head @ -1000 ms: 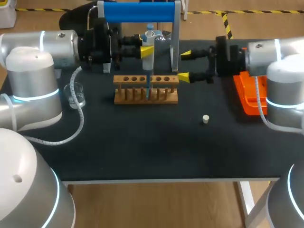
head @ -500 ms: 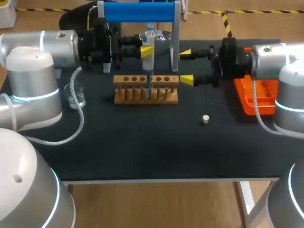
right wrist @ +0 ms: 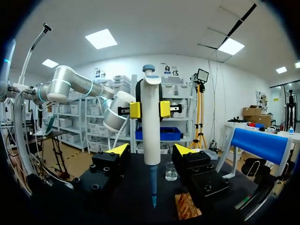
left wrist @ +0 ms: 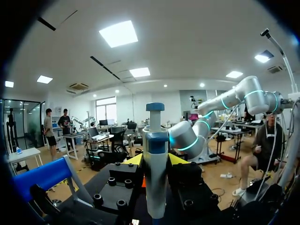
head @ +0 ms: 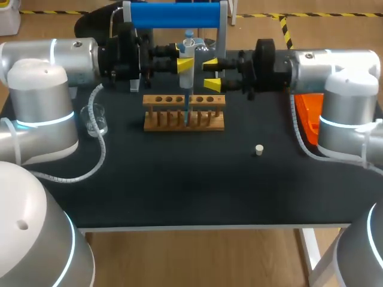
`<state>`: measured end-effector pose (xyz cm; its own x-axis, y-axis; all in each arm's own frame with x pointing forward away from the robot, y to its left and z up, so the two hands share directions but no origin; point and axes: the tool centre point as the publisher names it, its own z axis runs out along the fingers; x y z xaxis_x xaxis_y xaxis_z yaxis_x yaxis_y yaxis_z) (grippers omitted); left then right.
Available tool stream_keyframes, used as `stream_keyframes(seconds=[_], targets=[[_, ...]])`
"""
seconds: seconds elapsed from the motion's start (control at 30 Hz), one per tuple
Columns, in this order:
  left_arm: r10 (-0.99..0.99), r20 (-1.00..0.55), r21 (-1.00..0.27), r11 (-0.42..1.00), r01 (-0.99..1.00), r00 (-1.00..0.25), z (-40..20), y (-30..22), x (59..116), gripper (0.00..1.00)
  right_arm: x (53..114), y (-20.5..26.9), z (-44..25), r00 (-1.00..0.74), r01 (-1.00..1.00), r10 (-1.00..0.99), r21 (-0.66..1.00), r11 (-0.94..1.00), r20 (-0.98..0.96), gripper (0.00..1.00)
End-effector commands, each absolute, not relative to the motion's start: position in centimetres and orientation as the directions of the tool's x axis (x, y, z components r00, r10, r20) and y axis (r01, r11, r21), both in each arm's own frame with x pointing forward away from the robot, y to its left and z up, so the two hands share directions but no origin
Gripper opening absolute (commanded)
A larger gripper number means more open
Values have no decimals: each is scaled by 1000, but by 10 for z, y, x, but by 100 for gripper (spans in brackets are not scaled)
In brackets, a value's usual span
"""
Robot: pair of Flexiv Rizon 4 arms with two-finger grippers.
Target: Invert the test tube, pick up the pipette, mount the tip to pipette, aspirate from beaker and dispense into the tube, eject the tip, return the pipette, and cap with the stopper.
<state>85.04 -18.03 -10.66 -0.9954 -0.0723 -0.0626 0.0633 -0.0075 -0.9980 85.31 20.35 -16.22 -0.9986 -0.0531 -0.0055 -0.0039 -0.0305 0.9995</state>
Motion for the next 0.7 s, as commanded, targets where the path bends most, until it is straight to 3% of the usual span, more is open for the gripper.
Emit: stream_keyframes(seconds=[0.03,0.7], targets=[[-70,-63,-998,-9,64,-996,-107,-180,851,0,856,212,-161,-998,-3,-66,999,-36,-5,56],[-70,-63,-998,-9,64,-996,-107,-180,851,0,846,232,-154,-995,-3,-100,999,-43,-8,55]])
